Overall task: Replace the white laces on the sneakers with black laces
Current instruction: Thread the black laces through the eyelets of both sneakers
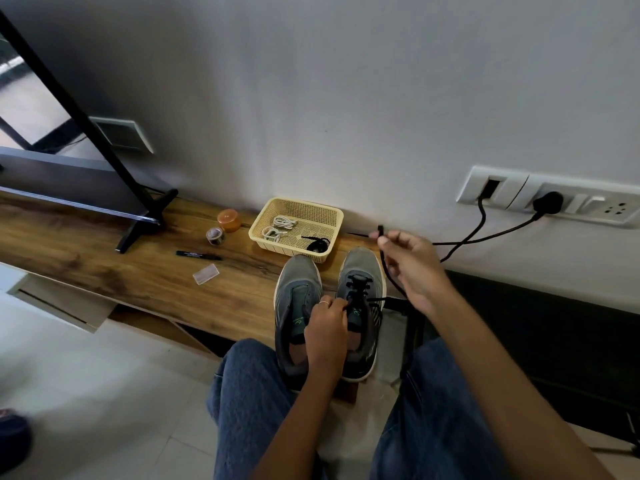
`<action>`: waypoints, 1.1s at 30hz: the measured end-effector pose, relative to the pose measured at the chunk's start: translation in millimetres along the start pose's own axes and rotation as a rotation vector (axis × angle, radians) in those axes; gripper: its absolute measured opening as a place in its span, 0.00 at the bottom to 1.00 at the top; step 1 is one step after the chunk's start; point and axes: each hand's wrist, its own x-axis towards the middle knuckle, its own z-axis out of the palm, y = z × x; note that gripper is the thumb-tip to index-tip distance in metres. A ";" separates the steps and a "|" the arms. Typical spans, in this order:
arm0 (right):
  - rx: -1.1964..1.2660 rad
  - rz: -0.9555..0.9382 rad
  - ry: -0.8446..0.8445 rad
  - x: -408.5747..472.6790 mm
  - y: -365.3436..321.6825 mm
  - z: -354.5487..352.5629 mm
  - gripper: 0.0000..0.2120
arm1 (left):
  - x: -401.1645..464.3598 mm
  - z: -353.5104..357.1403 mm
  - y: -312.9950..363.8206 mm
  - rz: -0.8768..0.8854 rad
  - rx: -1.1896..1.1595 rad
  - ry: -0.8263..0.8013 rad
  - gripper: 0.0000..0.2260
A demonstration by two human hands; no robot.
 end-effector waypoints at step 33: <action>0.037 0.125 0.460 7.8 146.7 63.8 0.10 | 16.1 -3.1 -12.6 -0.333 -0.289 -0.097 0.06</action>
